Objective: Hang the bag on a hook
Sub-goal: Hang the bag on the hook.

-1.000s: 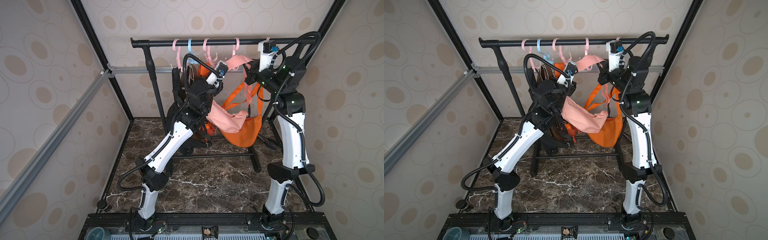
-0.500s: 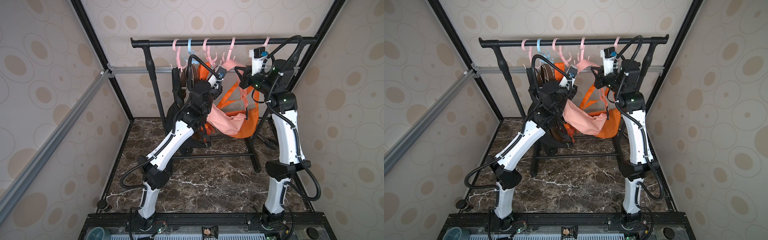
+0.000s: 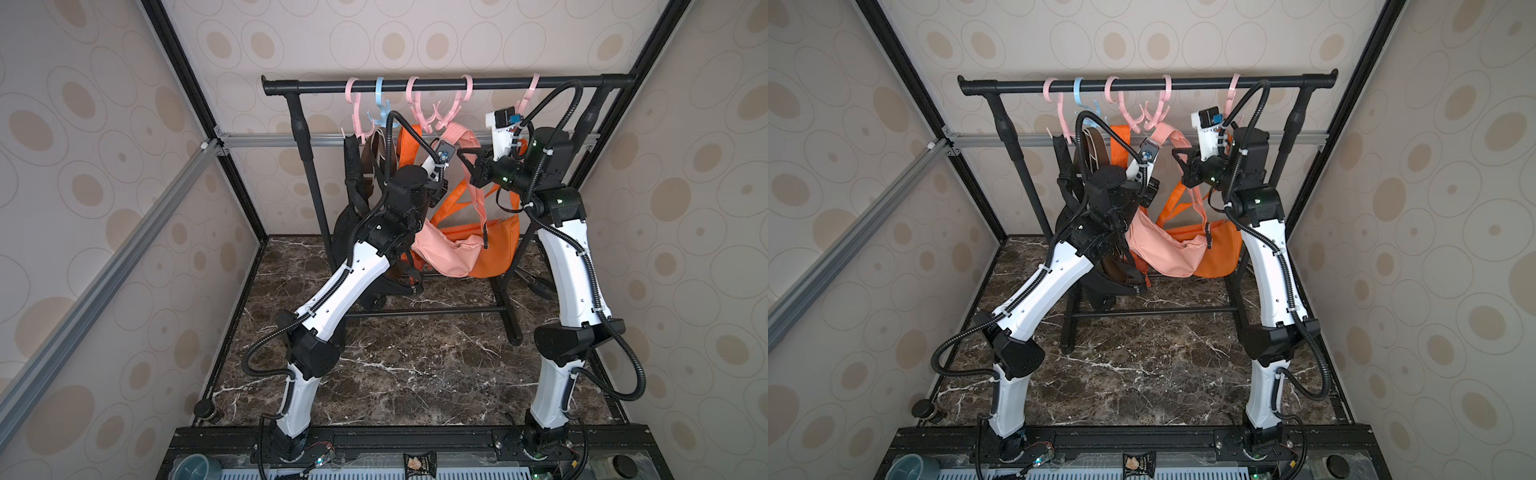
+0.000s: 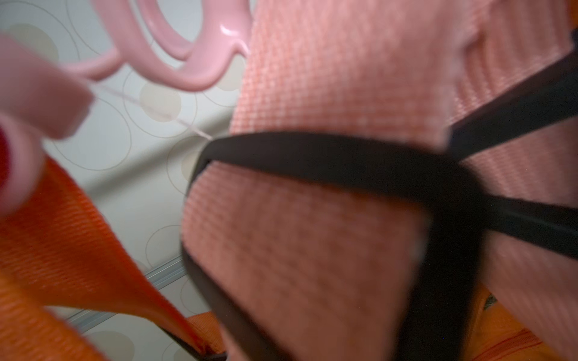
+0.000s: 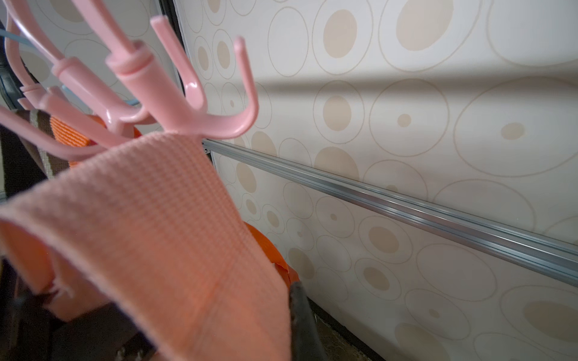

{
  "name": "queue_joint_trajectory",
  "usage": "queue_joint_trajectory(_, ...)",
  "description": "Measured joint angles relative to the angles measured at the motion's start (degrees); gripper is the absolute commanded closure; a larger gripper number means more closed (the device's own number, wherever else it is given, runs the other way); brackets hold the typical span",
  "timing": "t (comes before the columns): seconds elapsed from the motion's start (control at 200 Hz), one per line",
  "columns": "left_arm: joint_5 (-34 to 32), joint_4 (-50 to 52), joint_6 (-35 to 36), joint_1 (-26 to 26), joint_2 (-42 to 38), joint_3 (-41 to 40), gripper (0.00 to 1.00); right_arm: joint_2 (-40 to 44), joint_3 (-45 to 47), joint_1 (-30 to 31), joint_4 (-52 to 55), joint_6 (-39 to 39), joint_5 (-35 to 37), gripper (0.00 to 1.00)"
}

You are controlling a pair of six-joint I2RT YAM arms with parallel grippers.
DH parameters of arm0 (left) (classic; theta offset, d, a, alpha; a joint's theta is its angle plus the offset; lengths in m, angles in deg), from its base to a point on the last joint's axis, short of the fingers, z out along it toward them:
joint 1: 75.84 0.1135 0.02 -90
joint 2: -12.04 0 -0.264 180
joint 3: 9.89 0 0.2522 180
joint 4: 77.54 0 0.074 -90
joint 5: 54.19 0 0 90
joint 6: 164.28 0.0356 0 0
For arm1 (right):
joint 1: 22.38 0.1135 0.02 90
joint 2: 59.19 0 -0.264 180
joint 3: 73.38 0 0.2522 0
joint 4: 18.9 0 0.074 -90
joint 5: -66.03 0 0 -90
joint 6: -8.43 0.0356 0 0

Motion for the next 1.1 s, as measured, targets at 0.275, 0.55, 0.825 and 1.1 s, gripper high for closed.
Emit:
queue_joint_trajectory(0.275, 2.58, 1.88, -2.78, -0.59, 0.57, -0.50, 0.50, 3.85, 4.11, -0.07, -1.64, 2.64, -1.46, 0.72)
queue_joint_trajectory(0.55, 4.15, 3.32, -3.76, -1.07, 0.31, -0.11, 0.03, 4.31, 3.41, -0.02, -1.46, 3.61, -1.99, 0.36)
queue_joint_trajectory(0.825, 4.52, 3.87, -4.35, -3.58, -5.66, -5.40, 0.00, 8.87, 7.10, 0.57, -0.85, 3.85, 1.20, 0.07)
queue_joint_trajectory(1.1, 5.64, 3.82, -6.32, -5.16, -14.19, -11.06, 0.00, 17.09, 10.23, 1.64, -0.57, 3.85, 3.78, 0.00)
